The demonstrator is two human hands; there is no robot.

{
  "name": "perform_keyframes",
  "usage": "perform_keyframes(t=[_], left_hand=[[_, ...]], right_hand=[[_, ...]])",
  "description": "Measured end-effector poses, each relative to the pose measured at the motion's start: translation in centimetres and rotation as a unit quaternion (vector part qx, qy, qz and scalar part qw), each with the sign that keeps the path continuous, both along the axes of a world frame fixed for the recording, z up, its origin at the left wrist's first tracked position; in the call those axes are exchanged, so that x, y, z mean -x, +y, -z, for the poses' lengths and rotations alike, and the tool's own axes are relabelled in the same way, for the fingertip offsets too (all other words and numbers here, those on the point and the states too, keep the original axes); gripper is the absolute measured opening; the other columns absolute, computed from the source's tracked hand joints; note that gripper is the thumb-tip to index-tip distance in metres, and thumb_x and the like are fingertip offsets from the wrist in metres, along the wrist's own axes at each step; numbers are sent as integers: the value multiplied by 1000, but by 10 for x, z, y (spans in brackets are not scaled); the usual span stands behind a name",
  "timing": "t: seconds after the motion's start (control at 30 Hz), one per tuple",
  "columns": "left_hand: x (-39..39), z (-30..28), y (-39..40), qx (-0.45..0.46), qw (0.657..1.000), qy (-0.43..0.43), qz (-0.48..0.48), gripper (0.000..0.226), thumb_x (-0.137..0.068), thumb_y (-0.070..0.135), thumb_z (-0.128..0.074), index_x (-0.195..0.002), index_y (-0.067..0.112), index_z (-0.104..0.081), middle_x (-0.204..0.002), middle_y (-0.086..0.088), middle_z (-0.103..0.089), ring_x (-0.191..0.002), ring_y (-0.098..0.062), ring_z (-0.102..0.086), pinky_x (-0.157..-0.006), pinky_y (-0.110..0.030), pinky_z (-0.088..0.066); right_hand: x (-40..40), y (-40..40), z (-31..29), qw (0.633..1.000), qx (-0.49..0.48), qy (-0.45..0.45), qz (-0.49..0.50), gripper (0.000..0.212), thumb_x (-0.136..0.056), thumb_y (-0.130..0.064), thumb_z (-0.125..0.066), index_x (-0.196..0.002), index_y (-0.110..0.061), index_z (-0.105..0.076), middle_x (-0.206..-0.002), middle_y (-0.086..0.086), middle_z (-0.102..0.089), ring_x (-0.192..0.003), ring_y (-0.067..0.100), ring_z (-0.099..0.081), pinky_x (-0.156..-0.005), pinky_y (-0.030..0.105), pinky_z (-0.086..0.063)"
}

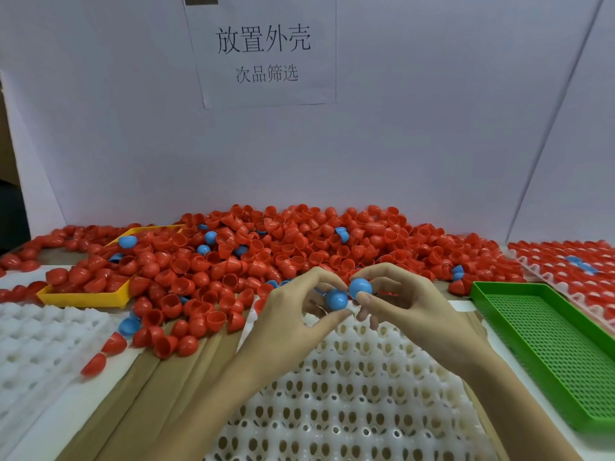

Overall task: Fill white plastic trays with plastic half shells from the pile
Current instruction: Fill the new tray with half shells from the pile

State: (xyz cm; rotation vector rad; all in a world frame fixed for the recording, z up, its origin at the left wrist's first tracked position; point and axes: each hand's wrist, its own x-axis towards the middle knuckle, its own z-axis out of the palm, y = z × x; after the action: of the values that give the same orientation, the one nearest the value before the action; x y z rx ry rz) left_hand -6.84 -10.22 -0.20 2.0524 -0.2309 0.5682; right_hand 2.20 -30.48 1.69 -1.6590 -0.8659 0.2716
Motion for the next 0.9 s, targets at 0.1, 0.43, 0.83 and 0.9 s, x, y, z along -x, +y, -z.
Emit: perform_keyframes(t=[0.1, 0.43, 0.83, 0.9], left_hand=[[-2, -1, -3, 165, 980, 97, 48, 18, -104, 25, -59, -120, 17, -62, -107, -1, -78, -95, -18, -77, -86, -30, -61], [-4, -1, 0, 295, 924, 195, 147, 39, -110, 38, -42, -126, 7, -61, -106, -20, -76, -89, -35, -75, -75, -29, -59], [-1, 4, -3, -25, 999, 43, -4, 32, -102, 17, -61, -119, 44, -57, -90, 7, -74, -74, -6, -73, -69, -23, -59], [-2, 3, 1, -52, 997, 49, -16, 37, -104, 13, -54, -117, 47, -58, -84, 7, -75, -56, -8, -67, -55, -31, -56]], right_hand=[[-2, -2, 1, 1000, -6, 8, -15, 36, -94, -31, -77, -129, -35, -68, -100, 7, -75, -83, 22, -72, -78, 28, -59], [-4, 5, 8, 996, 5, -90, 25, 20, -93, -22, -78, -112, -30, -75, -98, 0, -72, -88, 20, -70, -75, 45, -62], [-10, 9, 23, 978, 66, -183, 71, 14, -92, -27, -80, -94, -38, -71, -86, -7, -68, -79, 18, -68, -67, 26, -57], [-7, 10, 21, 982, 54, -171, 55, 15, -95, -25, -77, -102, -38, -72, -89, -6, -69, -82, 19, -70, -69, 30, -60]])
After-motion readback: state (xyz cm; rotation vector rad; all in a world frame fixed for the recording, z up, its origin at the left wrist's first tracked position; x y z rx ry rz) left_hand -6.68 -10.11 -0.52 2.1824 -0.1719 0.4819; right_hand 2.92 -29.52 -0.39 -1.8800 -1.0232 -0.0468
